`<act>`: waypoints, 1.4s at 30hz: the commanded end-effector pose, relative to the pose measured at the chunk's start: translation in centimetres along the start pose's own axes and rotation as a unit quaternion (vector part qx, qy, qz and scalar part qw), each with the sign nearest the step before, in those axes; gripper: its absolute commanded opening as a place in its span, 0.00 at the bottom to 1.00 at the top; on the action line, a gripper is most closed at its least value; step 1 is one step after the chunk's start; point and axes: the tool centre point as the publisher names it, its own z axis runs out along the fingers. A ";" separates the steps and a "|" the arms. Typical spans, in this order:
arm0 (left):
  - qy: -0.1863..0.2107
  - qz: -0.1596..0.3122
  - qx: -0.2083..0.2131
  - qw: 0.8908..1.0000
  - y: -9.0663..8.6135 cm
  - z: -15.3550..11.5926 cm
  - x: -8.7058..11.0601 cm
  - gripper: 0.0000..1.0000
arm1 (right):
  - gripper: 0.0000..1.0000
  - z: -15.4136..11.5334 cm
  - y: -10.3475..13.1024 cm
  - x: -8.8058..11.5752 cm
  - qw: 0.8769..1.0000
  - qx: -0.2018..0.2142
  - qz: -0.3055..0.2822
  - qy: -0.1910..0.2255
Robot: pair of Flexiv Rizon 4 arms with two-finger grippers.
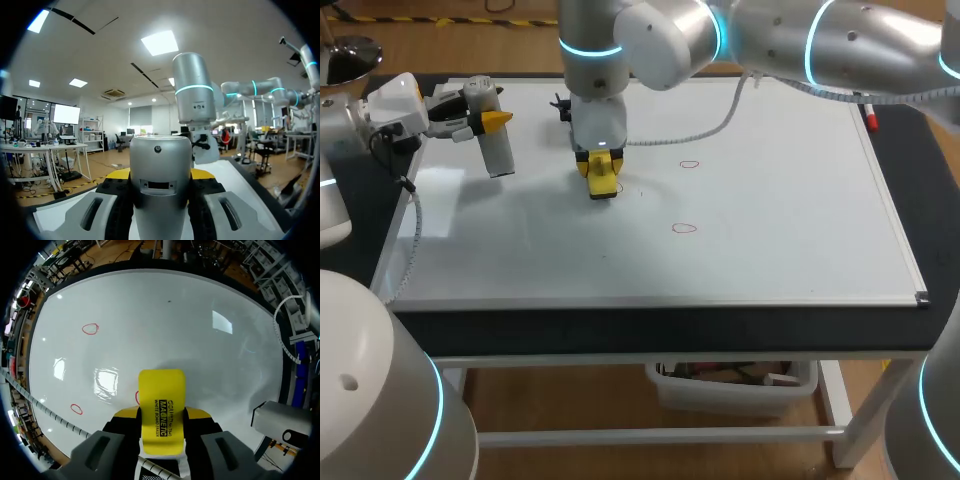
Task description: Pick up the inspection probe, press it on each red-marked spot on the whiteboard one by one, put down the probe, pick up the eraser, and wipe off all the red marks.
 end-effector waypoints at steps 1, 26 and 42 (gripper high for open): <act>-0.002 0.001 0.000 1.000 -0.1 0.1 0.1 0.00 | 0.00 0.5 0.0 -0.3 1.000 -0.002 -0.001 0.002; -0.002 0.001 0.000 1.000 -0.1 0.1 0.1 0.00 | 0.00 2.0 0.1 2.2 0.999 -0.019 0.031 0.008; -0.002 0.001 0.000 1.000 -0.1 0.1 0.1 0.00 | 0.00 2.5 0.3 6.1 0.997 -0.021 0.070 0.019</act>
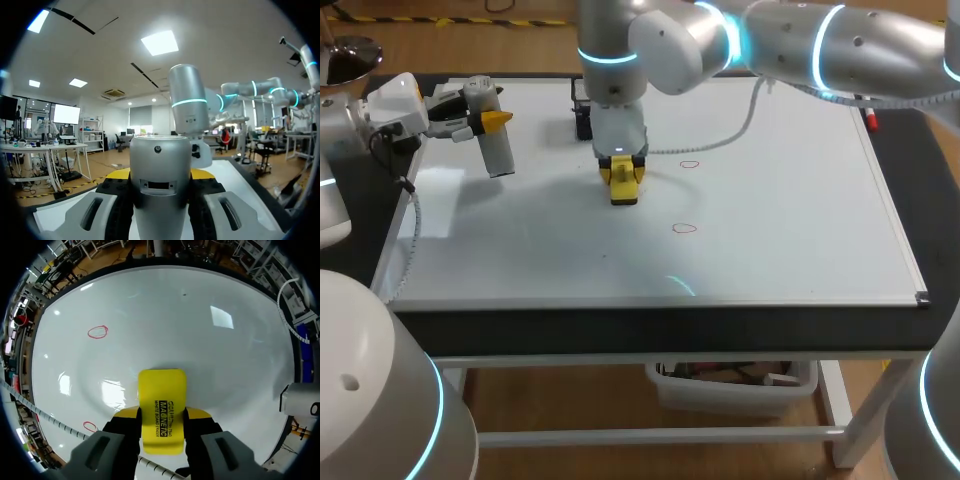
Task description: Pick up the inspection probe, press it on each red-marked spot on the whiteboard one by one, put down the probe, pick up the eraser, and wipe off all the red marks.
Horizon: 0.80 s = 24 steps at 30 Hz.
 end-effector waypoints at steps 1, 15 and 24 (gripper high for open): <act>-0.001 0.001 0.001 1.000 -0.1 0.1 0.1 0.00 | 0.00 0.3 0.0 1.5 1.000 0.004 0.006 -0.003; -0.001 0.001 0.001 1.000 -0.1 0.1 0.1 0.00 | 0.00 -2.5 -1.0 3.5 1.000 0.001 0.007 -0.010; -0.001 0.001 0.001 1.000 -0.1 0.1 0.1 0.00 | 0.00 -5.1 -2.2 7.7 1.000 -0.001 0.021 -0.009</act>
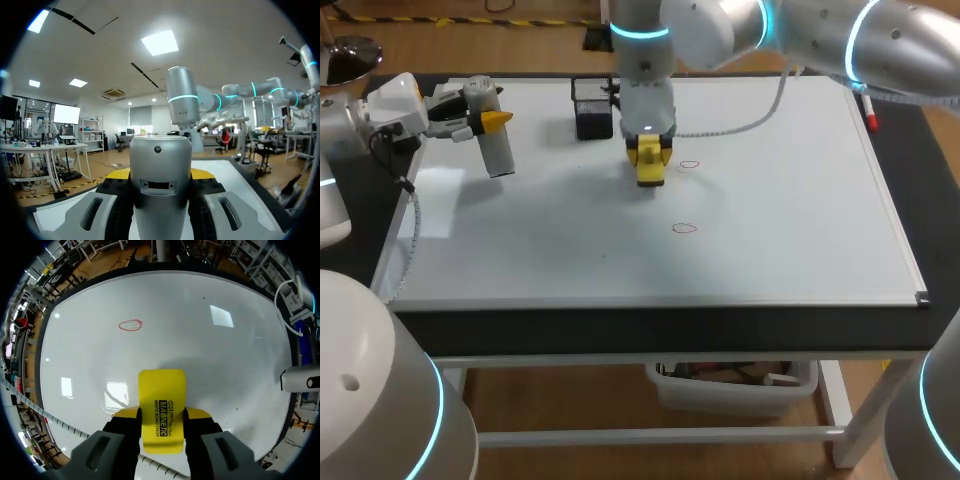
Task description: Pick up the inspection probe, press it on each red-marked spot on the whiteboard one by one, put down the probe, pick up the eraser, and wipe off all the red marks.
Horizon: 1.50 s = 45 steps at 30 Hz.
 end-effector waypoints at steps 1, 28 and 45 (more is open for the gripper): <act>-0.002 0.001 0.001 1.000 -0.1 0.1 0.1 0.00 | 0.00 -1.7 -0.2 3.2 1.000 0.003 0.015 -0.008; -0.002 0.001 0.001 1.000 -0.1 0.1 0.1 0.00 | 0.00 -0.9 0.6 24.2 0.960 -0.020 0.278 -0.035; -0.002 0.001 0.001 1.000 -0.1 0.1 0.1 0.00 | 0.00 -0.4 1.8 26.9 0.949 -0.027 0.313 -0.026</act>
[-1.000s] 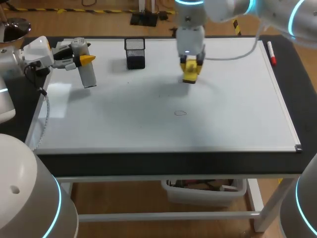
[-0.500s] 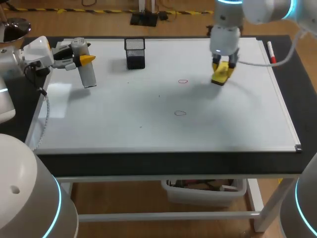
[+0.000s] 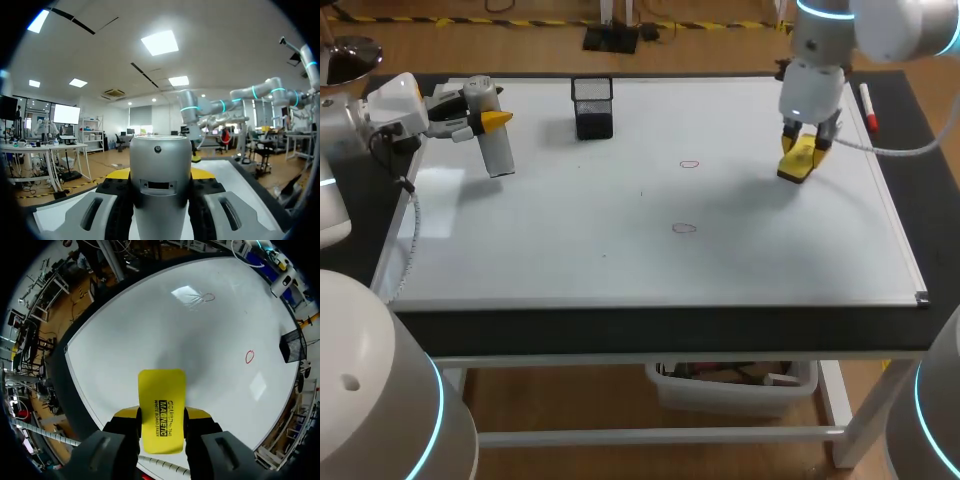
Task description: Pick up the inspection probe, press it on each red-marked spot on the whiteboard one by one, put down the probe, pick up the eraser, and wipe off all the red marks.
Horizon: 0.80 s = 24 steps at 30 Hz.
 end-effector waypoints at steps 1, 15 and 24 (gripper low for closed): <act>-0.001 0.001 0.001 1.000 -0.1 0.1 0.1 0.00 | 0.00 -0.1 0.1 0.4 1.000 0.003 -0.001 -0.003; 0.077 0.014 -0.004 0.997 -1.0 5.1 4.0 0.00 | 0.00 -0.1 0.1 0.4 1.000 0.003 -0.001 -0.003; 0.172 -0.015 0.017 0.985 -0.2 12.7 9.9 0.00 | 0.00 -0.1 0.1 0.4 1.000 0.003 -0.001 -0.003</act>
